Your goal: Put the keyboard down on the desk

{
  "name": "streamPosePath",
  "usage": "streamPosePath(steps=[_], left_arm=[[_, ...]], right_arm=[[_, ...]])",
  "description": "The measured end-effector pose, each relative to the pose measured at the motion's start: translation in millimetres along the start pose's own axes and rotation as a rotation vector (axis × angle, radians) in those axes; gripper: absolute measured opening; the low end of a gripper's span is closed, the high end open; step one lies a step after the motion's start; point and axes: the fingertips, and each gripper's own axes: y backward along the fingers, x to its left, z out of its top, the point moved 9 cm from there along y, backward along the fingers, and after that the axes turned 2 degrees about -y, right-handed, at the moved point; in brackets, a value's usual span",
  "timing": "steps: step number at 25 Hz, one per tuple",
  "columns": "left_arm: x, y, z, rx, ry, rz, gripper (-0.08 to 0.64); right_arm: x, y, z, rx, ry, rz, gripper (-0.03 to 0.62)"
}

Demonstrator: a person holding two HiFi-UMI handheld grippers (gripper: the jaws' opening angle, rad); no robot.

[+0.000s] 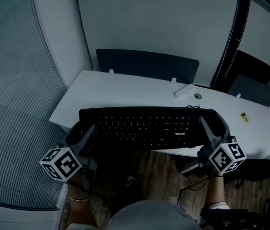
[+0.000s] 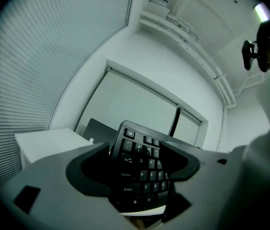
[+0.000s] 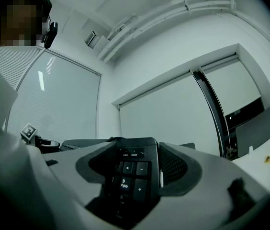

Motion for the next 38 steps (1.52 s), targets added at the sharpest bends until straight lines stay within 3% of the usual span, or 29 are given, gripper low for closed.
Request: streamPosePath(steps=[20,30,38], left_arm=[[9,0,-11,-0.069,0.022,-0.043,0.333],[1,4,-8,-0.074,-0.007,-0.033,0.333],[8,1,-12,-0.058,0.029,-0.031,0.333]], right_arm=[[10,4,10,-0.042,0.070,-0.002,0.253],[7,5,6,-0.073,0.055,0.010,0.255],[10,3,11,-0.039,0.071,-0.001,0.254]])
